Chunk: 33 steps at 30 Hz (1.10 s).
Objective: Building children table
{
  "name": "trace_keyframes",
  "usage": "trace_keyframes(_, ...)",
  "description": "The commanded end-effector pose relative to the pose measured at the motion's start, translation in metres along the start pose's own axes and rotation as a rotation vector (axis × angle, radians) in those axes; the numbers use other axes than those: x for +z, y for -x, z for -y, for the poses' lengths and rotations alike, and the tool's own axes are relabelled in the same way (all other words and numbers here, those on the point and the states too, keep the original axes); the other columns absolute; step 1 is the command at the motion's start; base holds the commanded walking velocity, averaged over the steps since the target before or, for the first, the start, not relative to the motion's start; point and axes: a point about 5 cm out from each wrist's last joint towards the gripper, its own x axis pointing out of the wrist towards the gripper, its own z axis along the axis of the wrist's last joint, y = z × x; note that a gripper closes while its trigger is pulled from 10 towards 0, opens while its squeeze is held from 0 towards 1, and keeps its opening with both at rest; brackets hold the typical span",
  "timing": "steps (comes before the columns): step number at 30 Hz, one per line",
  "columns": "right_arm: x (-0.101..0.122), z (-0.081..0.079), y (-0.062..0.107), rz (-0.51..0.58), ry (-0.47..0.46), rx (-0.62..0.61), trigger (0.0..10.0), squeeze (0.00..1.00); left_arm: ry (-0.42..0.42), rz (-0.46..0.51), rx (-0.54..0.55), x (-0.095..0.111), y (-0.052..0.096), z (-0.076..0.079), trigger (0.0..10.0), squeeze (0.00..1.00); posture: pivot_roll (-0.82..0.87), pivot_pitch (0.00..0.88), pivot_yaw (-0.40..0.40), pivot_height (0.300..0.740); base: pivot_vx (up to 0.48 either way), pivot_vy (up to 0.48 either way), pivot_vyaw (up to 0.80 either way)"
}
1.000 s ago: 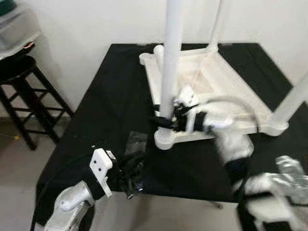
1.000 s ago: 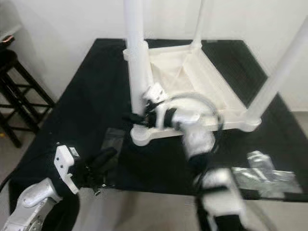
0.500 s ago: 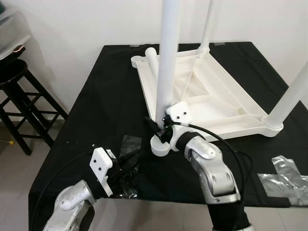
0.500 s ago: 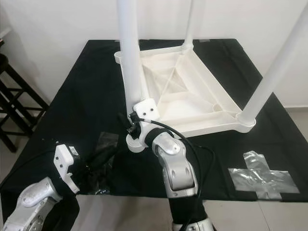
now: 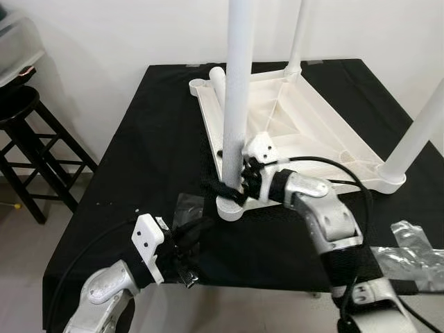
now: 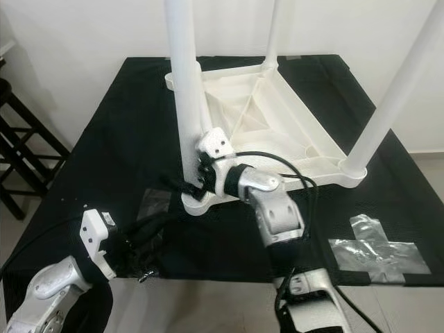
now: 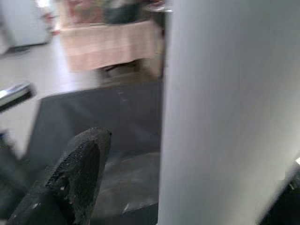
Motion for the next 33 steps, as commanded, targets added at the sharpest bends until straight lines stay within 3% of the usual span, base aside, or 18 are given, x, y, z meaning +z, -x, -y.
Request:
trace_keyframes(1, 0.001, -0.002, -0.003, 0.011, 0.012, 0.058, 10.0, 0.0, 0.006, -0.019, -0.002, -0.003, 0.002, 0.0, 0.0, 0.0, 0.02, 0.09, 0.033, 0.74, 0.0, 0.0, 0.0)
trace_keyframes(5, 0.002, 0.001, -0.005, 0.007, -0.001, 0.099, 10.0, 0.0, 0.006, -0.02, -0.001, -0.003, 0.002, 0.0, 0.0, 0.0, 0.02, 0.092, 0.033, 0.74, 0.0, 0.0, 0.0)
trace_keyframes(6, 0.002, 0.004, -0.007, 0.003, -0.021, 0.142, 0.0, 0.0, 0.005, -0.02, -0.001, -0.003, 0.003, 0.0, 0.0, 0.0, 0.02, 0.092, 0.033, 0.74, 0.0, 0.0, 0.0)
trace_keyframes(9, 0.001, 0.011, -0.009, -0.017, -0.052, 0.193, 0.0, 0.0, 0.005, -0.021, 0.001, -0.003, 0.003, 0.0, 0.0, 0.0, 0.03, 0.1, 0.031, 0.74, 0.0, 0.0, 0.0)
trace_keyframes(15, -0.003, 0.015, -0.01, -0.033, -0.042, 0.146, 0.0, 0.0, 0.005, -0.02, 0.003, -0.004, 0.003, -0.001, 0.0, 0.0, 0.02, 0.102, 0.029, 0.74, 0.0, 0.0, 0.0)
trace_keyframes(17, -0.016, 0.014, -0.01, -0.096, -0.006, -0.003, 0.0, 0.0, 0.006, -0.019, 0.005, -0.004, 0.003, -0.001, 0.0, 0.0, 0.01, 0.101, 0.021, 0.74, 0.0, 0.0, 0.0)
trace_keyframes(18, -0.016, 0.014, -0.01, -0.096, -0.006, -0.003, 0.0, 0.0, 0.006, -0.019, 0.005, -0.004, 0.003, -0.001, 0.0, 0.0, 0.01, 0.101, 0.021, 0.74, 0.0, 0.0, 0.0)
trace_keyframes(19, -0.026, 0.01, -0.011, -0.131, -0.051, -0.123, 0.0, 0.0, 0.006, -0.017, 0.006, -0.005, 0.003, -0.001, 0.0, 0.0, 0.01, 0.101, 0.017, 0.74, 0.0, 0.0, 0.0)
trace_keyframes(20, -0.026, 0.01, -0.011, -0.131, -0.051, -0.123, 0.0, 0.0, 0.006, -0.017, 0.006, -0.005, 0.003, -0.001, 0.0, 0.0, 0.01, 0.101, 0.017, 0.74, 0.0, 0.0, 0.0)
trace_keyframes(21, -0.036, 0.006, -0.011, -0.16, -0.115, -0.35, 0.0, 0.0, 0.005, -0.016, 0.009, -0.005, 0.003, -0.001, 0.0, 0.0, 0.01, 0.103, 0.013, 0.74, 0.0, 0.0, 0.0)
trace_keyframes(23, -0.036, 0.006, -0.011, -0.16, -0.115, -0.35, 0.0, 0.0, 0.005, -0.016, 0.009, -0.005, 0.003, -0.001, 0.0, 0.0, 0.01, 0.103, 0.013, 0.74, 0.0, 0.0, 0.0)
trace_keyframes(24, -0.042, -0.008, -0.01, -0.175, -0.151, -0.521, 0.0, 0.0, 0.004, -0.016, 0.011, -0.005, 0.003, -0.002, 0.0, 0.0, 0.02, 0.107, 0.018, 0.74, 0.0, 0.0, 0.0)
trace_keyframes(25, -0.038, -0.023, -0.011, -0.16, -0.141, -0.612, 0.0, 0.0, 0.004, -0.016, 0.012, -0.005, 0.004, -0.003, 0.0, 0.0, 0.0, 0.104, 0.026, 0.74, 0.0, 0.0, 0.0)
trace_keyframes(27, -0.028, -0.037, -0.012, -0.121, -0.105, -0.652, 0.0, 0.0, 0.004, -0.017, 0.012, -0.005, 0.004, -0.003, 0.0, 0.0, 0.0, 0.104, 0.026, 0.74, 0.0, 0.0, 0.0)
trace_keyframes(33, -0.027, -0.025, -0.019, -0.14, -0.058, -0.616, 0.0, 0.0, 0.003, -0.019, 0.006, -0.006, 0.004, -0.004, 0.0, 0.0, 0.01, 0.099, 0.018, 0.74, 0.0, 0.0, 0.0)
